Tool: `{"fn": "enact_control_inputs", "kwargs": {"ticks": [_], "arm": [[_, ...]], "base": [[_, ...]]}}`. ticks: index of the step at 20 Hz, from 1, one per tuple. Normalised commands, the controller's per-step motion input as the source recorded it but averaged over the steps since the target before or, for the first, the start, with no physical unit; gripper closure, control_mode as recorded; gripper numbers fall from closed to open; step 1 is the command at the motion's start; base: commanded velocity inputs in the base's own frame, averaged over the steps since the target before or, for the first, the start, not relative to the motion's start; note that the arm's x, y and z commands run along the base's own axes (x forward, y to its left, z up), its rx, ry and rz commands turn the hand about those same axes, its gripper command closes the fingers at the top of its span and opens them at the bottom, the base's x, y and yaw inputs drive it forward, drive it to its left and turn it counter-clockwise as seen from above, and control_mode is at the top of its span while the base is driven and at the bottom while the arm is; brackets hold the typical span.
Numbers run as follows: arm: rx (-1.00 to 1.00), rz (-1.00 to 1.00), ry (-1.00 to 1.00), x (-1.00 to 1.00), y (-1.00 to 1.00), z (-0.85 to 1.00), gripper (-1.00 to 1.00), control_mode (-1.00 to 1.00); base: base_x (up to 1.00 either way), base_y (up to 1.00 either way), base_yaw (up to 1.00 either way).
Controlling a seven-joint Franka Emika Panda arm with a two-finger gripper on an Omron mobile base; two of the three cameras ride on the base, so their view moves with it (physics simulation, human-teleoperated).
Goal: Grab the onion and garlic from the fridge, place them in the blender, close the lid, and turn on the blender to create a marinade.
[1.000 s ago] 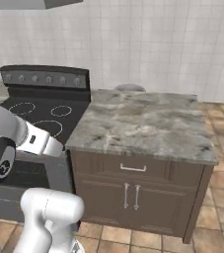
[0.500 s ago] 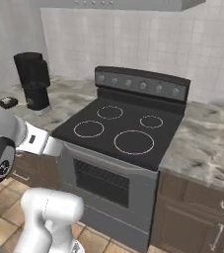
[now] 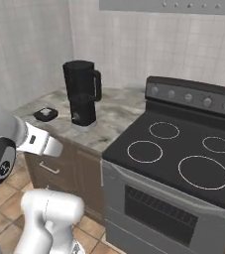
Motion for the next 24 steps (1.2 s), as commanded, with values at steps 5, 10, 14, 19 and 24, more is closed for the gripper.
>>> {"fn": "enact_control_inputs", "kwargs": {"ticks": [5, 10, 14, 19, 24], "arm": [[0.0, 0.0, 0.0, 0.0, 0.0, 0.0, 1.0, 1.0], [0.0, 0.0, 0.0, 0.0, 0.0, 0.0, 1.0, 1.0], [0.0, 0.0, 0.0, 0.0, 0.0, 0.0, 1.0, 1.0], [0.0, 0.0, 0.0, 0.0, 0.0, 0.0, 1.0, 1.0], [0.0, 0.0, 0.0, 0.0, 0.0, 0.0, 1.0, 1.0]], "base": [[0.83, 1.0, -0.32], [0.6, 0.76, -0.34], [0.54, 0.51, -0.31], [0.59, 0.07, -0.23], [0.21, -0.14, -0.03]]}}
